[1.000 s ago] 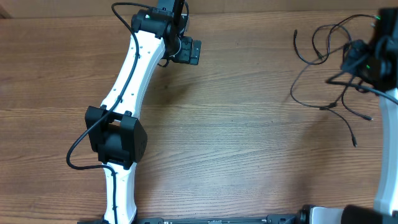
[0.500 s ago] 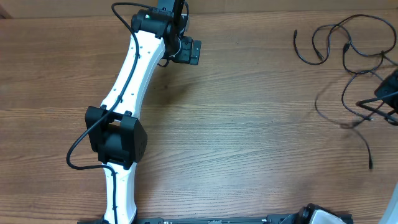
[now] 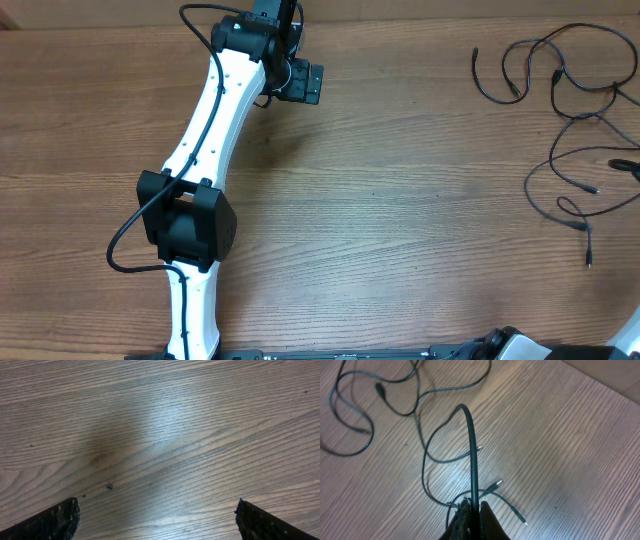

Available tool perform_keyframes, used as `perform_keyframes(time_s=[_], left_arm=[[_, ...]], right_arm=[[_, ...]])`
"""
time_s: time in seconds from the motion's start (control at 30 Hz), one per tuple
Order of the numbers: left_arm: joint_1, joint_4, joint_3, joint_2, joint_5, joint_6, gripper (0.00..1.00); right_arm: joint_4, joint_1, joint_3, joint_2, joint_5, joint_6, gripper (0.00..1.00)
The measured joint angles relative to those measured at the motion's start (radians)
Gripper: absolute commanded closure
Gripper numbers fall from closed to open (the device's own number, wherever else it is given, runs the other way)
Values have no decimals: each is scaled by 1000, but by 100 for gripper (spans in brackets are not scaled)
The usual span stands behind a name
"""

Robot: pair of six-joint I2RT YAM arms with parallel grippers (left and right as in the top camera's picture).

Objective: Untangle cables
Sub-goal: 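Lower the cable onto the pile at the right edge and release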

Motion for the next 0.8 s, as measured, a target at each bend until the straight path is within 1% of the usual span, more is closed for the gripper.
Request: perform_keyframes(time_s=[0.63,0.8], left_arm=[[0,0,0,0,0,0,0],[0,0,0,0,0,0,0]], right_arm=[[151,-127,-17,178,-18,0,96],[224,-177,-17,213,-19,0,96]])
